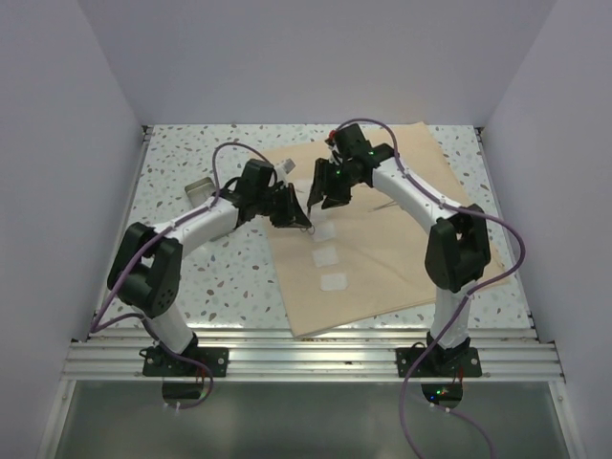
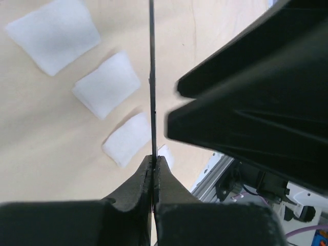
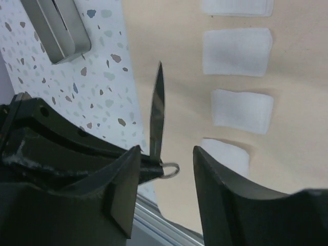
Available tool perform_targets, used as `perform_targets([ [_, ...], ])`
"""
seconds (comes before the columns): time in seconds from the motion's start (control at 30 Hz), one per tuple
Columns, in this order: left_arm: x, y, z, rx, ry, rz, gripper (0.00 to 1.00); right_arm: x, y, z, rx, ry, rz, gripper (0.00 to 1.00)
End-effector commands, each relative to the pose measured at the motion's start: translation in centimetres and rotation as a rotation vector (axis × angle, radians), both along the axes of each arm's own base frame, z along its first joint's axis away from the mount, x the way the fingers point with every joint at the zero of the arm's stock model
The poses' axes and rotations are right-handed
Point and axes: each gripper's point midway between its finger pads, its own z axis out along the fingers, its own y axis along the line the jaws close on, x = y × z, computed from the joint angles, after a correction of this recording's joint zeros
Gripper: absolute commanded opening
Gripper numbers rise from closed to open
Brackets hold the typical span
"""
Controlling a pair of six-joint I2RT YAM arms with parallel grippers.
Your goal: Prepare the surgical pack
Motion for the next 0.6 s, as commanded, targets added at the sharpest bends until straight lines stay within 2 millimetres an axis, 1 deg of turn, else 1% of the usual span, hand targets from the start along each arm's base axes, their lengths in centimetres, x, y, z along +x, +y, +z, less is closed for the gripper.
perform_targets([
  [0.0,1.9,3.0,0.6,0.047,-0.032,0.076,0.00,1.7,-1.5,3.0,-0.044,-0.082,-0.037,0.54],
  [0.03,2.7,5.3,0.2,0.079,-0.015,0.127,0.00,2.2,-2.8,2.9,-0.068,-0.084,-0.057,0.62],
  [0.1,4.0,8.2,0.2,0.117,-0.020,0.199,0.00,2.6,-4.7,2.5,-0.134,-0.093,-0.056,0.72],
  [0.13,4.8,11.0,-0.1,0.151,-0.007,0.258,0.00,2.9,-5.5,2.3,-0.157,-0.093,-0.061,0.72],
  [0.2,6.0,14.2,-0.2,0.218,-0.009,0.346,0.00,3.3,-8.0,1.7,-0.218,-0.085,-0.078,0.73],
  [0.23,6.1,16.9,-0.6,0.253,0.026,0.401,0.00,3.6,-9.1,1.5,-0.231,-0.081,-0.095,0.73],
  [0.3,6.6,19.7,-1.3,0.306,0.059,0.469,0.00,3.7,-10.6,1.1,-0.259,-0.084,-0.103,0.73],
  [0.33,6.6,21.8,-1.8,0.330,0.090,0.514,0.00,3.9,-11.3,1.0,-0.268,-0.084,-0.112,0.73],
  [0.4,6.8,23.8,-2.4,0.368,0.110,0.562,0.00,3.8,-12.0,0.5,-0.287,-0.078,-0.104,0.73],
  [0.43,6.9,25.5,-2.6,0.384,0.125,0.601,0.00,3.9,-12.4,0.4,-0.296,-0.080,-0.104,0.73],
  [0.53,7.3,27.5,-2.9,0.414,0.140,0.644,0.00,4.0,-12.8,-0.2,-0.314,-0.068,-0.102,0.73],
  [0.57,7.4,27.8,-3.5,0.418,0.159,0.645,0.00,4.0,-12.9,-0.6,-0.321,-0.064,-0.097,0.73],
])
